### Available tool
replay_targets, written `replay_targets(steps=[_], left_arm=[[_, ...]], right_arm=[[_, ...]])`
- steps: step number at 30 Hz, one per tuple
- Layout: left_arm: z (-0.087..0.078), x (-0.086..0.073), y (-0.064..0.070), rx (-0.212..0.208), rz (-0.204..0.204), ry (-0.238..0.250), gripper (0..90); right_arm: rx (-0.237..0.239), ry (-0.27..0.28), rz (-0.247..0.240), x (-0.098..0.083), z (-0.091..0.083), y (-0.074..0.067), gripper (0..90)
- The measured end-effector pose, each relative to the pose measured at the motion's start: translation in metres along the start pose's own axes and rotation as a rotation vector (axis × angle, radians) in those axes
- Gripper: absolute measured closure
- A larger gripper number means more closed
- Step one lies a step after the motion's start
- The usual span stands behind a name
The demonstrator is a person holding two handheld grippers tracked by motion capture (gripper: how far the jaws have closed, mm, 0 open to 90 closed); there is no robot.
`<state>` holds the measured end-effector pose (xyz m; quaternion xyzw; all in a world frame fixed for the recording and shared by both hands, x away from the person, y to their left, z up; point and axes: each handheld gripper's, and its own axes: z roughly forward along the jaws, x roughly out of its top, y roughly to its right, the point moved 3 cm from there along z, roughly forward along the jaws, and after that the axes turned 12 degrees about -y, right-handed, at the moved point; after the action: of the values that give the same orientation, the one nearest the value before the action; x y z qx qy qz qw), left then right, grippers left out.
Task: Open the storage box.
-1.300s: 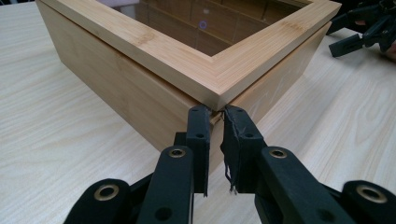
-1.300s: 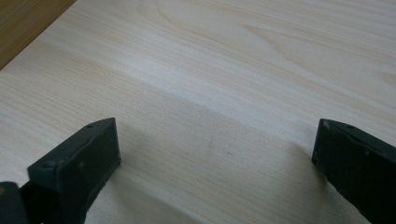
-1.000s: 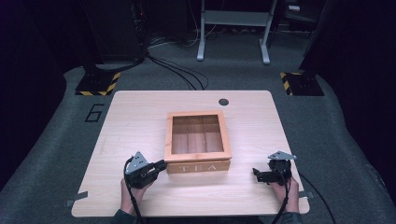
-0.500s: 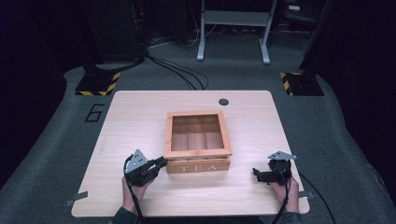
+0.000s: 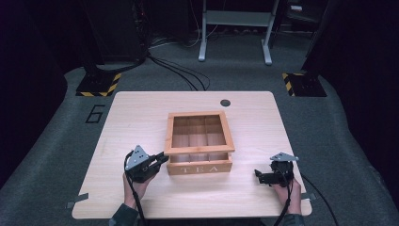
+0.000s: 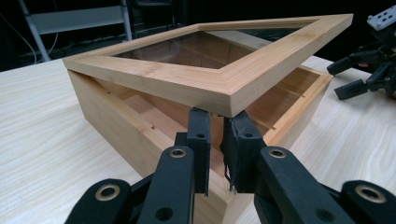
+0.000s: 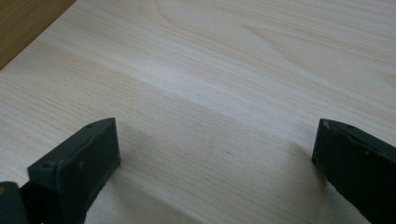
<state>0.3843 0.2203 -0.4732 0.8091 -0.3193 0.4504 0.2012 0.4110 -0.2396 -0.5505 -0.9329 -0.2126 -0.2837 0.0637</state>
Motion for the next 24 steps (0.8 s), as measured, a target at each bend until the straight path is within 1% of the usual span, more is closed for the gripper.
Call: replay_targets(steps=[1,2,13,15,16,17,18,20,21,22,23,24], left_arm=[[0.000,0.001,0.000,0.003,-0.001,0.002,80.6],[0.000,0.002,-0.001,0.004,0.008,-0.003,80.6],[-0.002,0.018,-0.007,0.012,0.019,0.021,80.6],[-0.001,0.020,-0.007,0.004,0.016,0.012,80.5],[0.000,0.021,-0.008,0.008,0.019,0.014,80.5],[0.001,0.022,-0.008,-0.001,0.016,0.006,80.5],[0.002,0.022,-0.008,-0.001,0.016,0.006,80.5],[0.003,0.024,-0.007,-0.003,0.008,0.009,80.5],[0.004,0.025,-0.008,0.001,0.012,0.018,80.5],[0.004,0.026,-0.008,0.003,0.015,0.015,80.5],[0.004,0.027,-0.008,-0.003,0.008,0.014,80.5],[0.005,0.028,-0.008,0.003,0.010,0.024,80.5]], right_arm=[[0.000,0.000,0.000,0.000,0.000,0.000,0.3],[0.000,0.000,0.000,0.000,0.000,0.000,0.3],[0.000,0.000,0.000,0.000,0.000,0.000,0.3],[0.000,0.000,0.000,0.000,0.000,0.000,0.3],[0.000,0.000,0.000,0.000,0.000,0.000,0.3],[0.000,0.000,0.000,0.000,0.000,0.000,0.3],[0.000,0.000,0.000,0.000,0.000,0.000,0.3],[0.000,0.000,0.000,0.000,0.000,0.000,0.3],[0.000,0.000,0.000,0.000,0.000,0.000,0.3],[0.000,0.000,0.000,0.000,0.000,0.000,0.3],[0.000,-0.001,0.000,0.000,0.000,0.000,0.3],[0.000,0.000,0.000,0.000,0.000,0.000,0.3]])
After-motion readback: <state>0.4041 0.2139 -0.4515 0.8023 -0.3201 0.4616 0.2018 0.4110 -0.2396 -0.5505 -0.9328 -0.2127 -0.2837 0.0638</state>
